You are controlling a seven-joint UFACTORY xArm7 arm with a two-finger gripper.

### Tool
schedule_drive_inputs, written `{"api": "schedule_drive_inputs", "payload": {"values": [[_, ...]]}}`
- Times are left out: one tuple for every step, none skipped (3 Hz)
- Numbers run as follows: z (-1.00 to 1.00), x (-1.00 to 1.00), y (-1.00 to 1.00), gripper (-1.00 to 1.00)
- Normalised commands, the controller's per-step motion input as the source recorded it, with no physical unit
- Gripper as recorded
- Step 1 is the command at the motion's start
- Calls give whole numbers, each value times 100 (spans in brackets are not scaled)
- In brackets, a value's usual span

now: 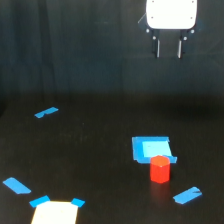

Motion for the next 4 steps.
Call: {"api": "schedule_drive_inputs", "payload": {"values": [[-71,-24,-11,-100],[100,100,12,49],[100,62,58,-28],[-51,-7,74,-100]]}}
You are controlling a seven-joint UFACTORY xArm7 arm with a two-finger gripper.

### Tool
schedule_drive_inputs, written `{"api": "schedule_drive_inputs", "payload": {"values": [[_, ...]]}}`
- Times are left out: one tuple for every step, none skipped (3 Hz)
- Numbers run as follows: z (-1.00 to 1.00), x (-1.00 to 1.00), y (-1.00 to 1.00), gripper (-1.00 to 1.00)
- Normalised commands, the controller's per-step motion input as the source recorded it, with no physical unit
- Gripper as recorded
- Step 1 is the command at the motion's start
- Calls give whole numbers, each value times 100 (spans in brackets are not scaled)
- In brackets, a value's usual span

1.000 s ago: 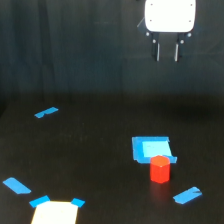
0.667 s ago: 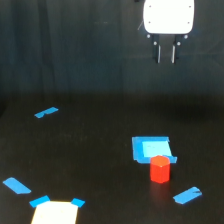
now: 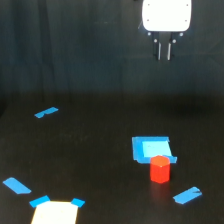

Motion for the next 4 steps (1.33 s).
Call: {"api": "schedule_drive_inputs", "payload": {"values": [[-100,-100,94,-100],[53,100,60,69],[64,100,100,100],[100,100,72,100]]}}
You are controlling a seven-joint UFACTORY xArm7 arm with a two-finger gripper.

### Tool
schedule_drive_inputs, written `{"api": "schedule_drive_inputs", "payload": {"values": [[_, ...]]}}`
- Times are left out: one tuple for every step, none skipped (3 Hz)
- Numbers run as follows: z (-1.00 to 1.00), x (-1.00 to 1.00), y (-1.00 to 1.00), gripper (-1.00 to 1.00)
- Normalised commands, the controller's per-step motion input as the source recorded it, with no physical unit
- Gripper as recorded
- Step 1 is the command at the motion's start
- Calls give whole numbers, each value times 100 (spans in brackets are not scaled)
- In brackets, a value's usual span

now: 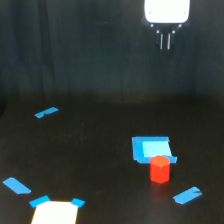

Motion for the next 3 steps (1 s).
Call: {"api": "schedule_drive_inputs", "payload": {"values": [[22,100,-91,100],[97,100,7,74],[100,100,-40,46]]}}
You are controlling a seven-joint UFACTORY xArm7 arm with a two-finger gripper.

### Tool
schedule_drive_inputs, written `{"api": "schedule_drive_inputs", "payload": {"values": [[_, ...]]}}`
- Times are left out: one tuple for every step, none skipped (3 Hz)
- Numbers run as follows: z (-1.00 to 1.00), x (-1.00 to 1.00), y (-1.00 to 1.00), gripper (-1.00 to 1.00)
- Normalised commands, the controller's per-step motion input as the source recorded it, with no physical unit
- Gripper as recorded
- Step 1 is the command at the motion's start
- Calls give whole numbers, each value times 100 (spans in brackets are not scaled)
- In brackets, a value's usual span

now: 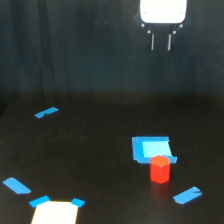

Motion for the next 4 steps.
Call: {"api": "schedule_drive_inputs", "payload": {"values": [[100,100,-22,22],[100,100,-29,-3],[100,100,1,23],[100,100,9,56]]}}
